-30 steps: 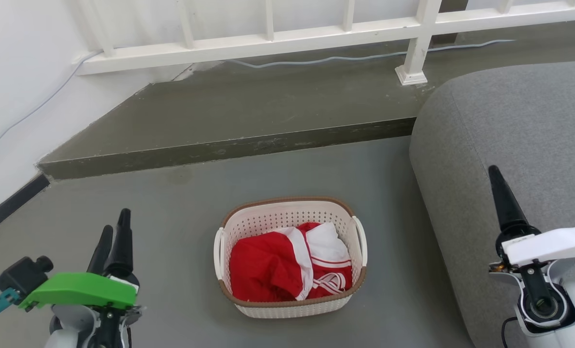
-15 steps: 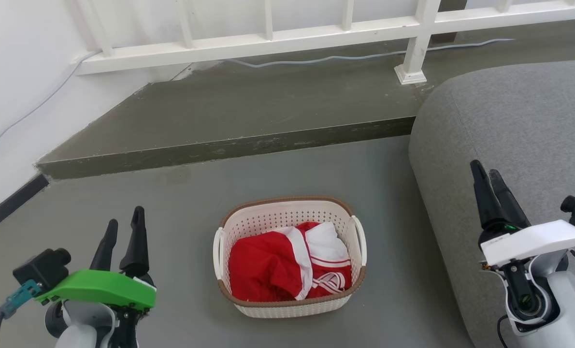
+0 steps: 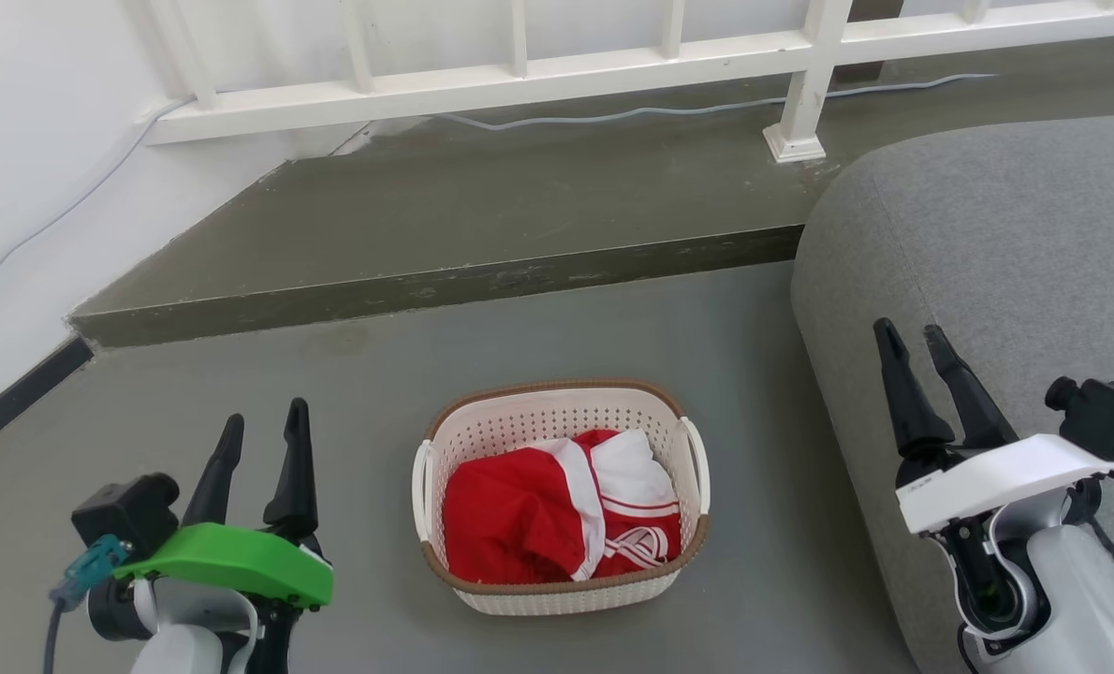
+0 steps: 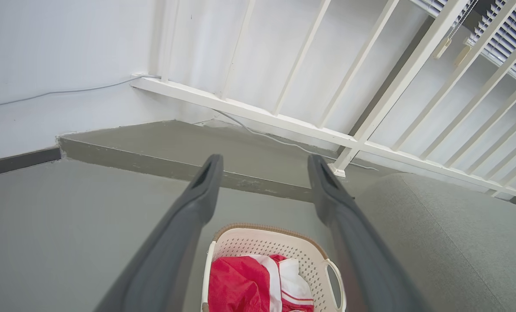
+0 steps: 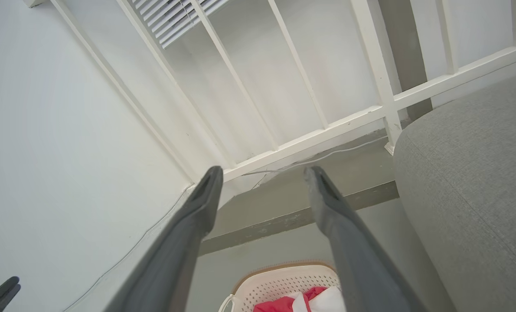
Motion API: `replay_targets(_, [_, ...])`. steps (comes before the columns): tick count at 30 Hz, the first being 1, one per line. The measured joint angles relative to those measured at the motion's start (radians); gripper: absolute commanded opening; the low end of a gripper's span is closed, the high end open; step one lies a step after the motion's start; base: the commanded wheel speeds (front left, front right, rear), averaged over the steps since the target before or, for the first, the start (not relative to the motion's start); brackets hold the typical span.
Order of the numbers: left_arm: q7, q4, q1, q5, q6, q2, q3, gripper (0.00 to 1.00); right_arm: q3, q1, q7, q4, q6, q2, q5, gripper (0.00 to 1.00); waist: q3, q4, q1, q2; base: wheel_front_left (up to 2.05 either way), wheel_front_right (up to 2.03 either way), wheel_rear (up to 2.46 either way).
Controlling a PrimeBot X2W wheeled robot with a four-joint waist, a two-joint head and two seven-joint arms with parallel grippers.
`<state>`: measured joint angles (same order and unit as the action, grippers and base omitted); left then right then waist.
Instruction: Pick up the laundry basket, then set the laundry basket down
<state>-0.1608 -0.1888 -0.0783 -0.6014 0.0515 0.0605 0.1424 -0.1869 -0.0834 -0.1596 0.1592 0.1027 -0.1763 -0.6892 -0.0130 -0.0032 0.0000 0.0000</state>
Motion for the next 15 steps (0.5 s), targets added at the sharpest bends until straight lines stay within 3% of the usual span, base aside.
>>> replay_targets(15, [-0.051,0.018,0.0,0.193,-0.005,-0.005,0.027,1.0,-0.028,-0.001,-0.05,0.005,-0.026,-0.009,0.203,1.0,-0.003,-0.002,0.0,0.0,0.0,0.0,0.0])
